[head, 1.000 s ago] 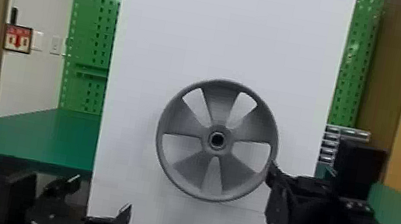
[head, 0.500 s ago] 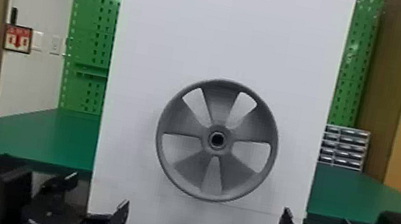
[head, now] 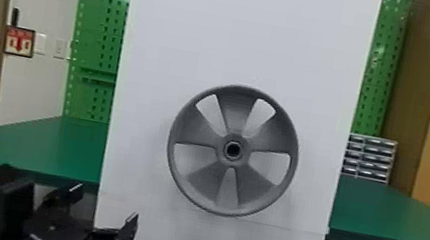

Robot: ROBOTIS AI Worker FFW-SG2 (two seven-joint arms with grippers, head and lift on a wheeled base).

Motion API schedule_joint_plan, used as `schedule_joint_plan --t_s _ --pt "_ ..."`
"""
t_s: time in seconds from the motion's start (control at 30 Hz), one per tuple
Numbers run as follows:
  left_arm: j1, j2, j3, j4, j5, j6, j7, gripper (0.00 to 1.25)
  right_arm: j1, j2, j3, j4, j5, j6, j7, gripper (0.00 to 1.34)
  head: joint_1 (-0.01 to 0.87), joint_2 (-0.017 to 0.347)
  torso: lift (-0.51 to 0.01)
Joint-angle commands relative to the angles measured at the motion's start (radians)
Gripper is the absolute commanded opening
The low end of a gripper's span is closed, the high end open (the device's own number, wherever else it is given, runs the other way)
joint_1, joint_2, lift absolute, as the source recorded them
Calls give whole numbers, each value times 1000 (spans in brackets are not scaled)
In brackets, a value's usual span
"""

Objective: Hold the wheel and insert it

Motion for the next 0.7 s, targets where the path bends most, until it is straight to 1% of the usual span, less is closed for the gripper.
schedule_joint_plan --t_s 0.0,0.13,0.2,0.33,0.47,0.57,0.67 --pt "0 0 0 0 0 0 0 1147 30 6 8 51 17 -37 0 1220 97 15 -442" --pt "0 -2 0 0 0 0 0 1147 57 18 9 103 25 -87 0 1215 97 15 -442" --pt "0 -2 0 0 0 0 0 1147 69 23 14 141 34 -129 0 1213 97 15 -442" --pt "0 -2 1 0 0 -1 0 1147 81 26 23 207 42 -189 0 1207 97 15 -442" --pt "0 -2 4 0 0 -1 0 1147 86 27 34 250 52 -219 0 1207 97 15 -442" --pt "0 -2 4 0 0 -1 0 1147 89 27 45 295 83 -270 0 1207 97 15 -442" --pt "-2 -2 3 0 0 -3 0 1147 90 27 49 333 88 -294 0 1207 97 15 -442"
